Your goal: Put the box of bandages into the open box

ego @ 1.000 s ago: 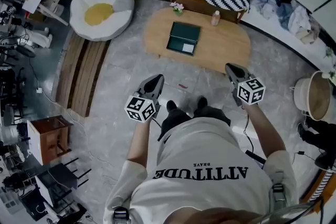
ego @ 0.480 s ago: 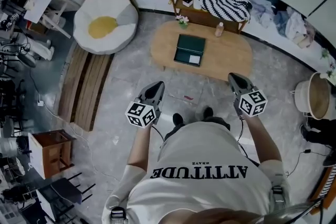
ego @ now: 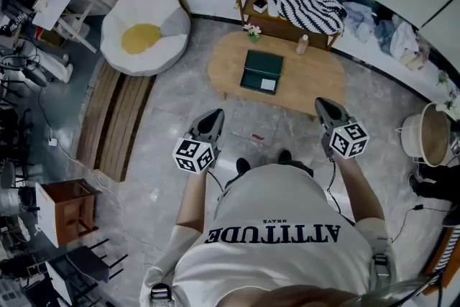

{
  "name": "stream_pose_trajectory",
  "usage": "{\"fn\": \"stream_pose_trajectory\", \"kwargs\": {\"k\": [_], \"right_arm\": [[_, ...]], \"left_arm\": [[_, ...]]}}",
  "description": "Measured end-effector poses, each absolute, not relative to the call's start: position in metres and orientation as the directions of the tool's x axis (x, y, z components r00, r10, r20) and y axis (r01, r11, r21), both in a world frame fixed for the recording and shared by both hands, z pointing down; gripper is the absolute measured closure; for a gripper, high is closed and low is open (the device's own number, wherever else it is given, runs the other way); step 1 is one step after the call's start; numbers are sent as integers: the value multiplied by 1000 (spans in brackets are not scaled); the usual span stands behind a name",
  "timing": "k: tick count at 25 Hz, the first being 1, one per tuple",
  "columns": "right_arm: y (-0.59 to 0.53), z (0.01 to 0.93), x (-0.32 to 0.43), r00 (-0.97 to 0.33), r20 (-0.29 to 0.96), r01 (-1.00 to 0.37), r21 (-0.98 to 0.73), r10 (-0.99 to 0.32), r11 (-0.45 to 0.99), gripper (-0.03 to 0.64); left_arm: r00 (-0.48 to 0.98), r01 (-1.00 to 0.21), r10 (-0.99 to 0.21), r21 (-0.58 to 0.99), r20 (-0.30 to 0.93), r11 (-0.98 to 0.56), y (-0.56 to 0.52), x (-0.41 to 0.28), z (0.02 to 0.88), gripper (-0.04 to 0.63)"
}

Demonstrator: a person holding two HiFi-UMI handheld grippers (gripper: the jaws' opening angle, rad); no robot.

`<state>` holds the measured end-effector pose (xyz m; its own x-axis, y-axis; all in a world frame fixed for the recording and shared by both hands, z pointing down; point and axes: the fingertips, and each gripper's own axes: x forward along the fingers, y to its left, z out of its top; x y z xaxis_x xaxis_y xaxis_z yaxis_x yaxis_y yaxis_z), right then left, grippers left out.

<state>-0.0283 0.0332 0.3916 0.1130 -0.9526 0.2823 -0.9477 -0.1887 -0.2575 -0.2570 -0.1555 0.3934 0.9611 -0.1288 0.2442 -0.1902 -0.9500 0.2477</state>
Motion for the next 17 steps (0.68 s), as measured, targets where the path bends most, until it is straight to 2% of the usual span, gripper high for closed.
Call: {"fn": "stream_pose_trajectory", "kwargs": {"k": [17], "right_arm": [[35,381,-22,120,273,-943,-269,-955,-195,597]], "left_arm": [[962,-216,-156,281,223,-935,-162,-255,394,574]]}}
